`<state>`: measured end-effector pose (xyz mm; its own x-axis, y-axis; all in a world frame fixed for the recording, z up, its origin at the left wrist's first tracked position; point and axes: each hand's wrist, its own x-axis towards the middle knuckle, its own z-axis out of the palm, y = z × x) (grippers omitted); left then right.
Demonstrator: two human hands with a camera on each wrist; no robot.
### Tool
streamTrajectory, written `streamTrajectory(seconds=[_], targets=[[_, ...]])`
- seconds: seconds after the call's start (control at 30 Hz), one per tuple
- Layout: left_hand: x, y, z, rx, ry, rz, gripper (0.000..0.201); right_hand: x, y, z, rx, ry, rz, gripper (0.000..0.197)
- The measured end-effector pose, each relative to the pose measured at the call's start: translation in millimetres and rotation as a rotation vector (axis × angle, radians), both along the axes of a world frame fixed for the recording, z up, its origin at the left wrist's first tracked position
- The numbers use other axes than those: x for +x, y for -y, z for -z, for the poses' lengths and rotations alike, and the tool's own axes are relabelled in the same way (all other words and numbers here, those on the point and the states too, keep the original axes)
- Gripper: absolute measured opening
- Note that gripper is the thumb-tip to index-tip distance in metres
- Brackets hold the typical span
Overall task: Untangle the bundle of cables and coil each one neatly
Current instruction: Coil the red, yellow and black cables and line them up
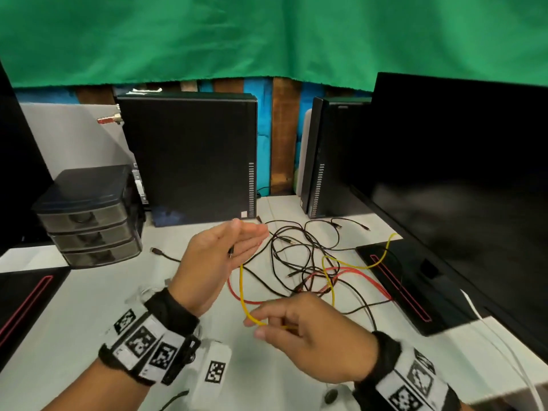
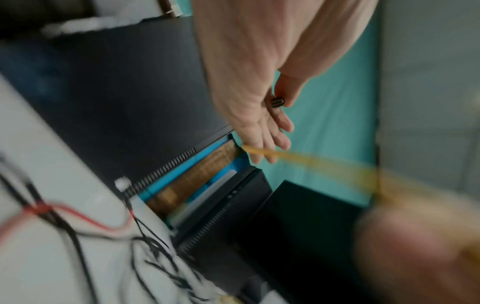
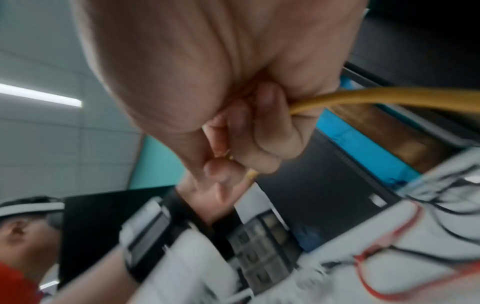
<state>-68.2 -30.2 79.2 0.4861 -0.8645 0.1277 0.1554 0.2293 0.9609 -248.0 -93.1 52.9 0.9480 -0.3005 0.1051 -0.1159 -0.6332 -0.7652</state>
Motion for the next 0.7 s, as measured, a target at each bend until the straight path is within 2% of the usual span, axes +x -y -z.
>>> streamTrajectory(seconds=[0.07,0.13,0.27,0.37,0.47,0.57,0.63,0.7], targets=[[-4.9,-0.6,10.6,0.066,0.285,-0.022,0.040,-7.7,-3.8,-24.9,-0.064,0.110,0.022,0.019],[-13.4,-3.3,15.0,0.070,0.378,0.039,0.040,-13.9,-0.1,-42.2,-0.037,0.259,0.103,0.017],[-33.6,-9.7,6.3,0.028,0.330,0.208,0.042,-15.8,19.4,-47.8,0.151,0.513,0.356,0.015],[-39.6,-14.5,-2.8,0.032,0.284,0.273,0.044,-8.9,36.4,-36.2,0.298,0.598,0.512,0.009],[-36.8,-17.9,-11.9,-0.008,0.132,0.290,0.039,2.7,48.2,-7.2,0.276,0.485,0.559,0.013],[-26.3,-18.2,-19.3,-0.033,-0.011,0.224,0.039,10.0,41.8,19.8,0.153,0.276,0.460,0.014],[-19.0,-18.3,-20.9,-0.026,-0.057,0.202,0.040,10.1,36.8,27.9,0.028,0.188,0.428,0.015],[-15.6,-18.7,-19.6,-0.005,-0.073,0.201,0.039,8.2,41.8,29.6,-0.147,0.178,0.494,0.015]])
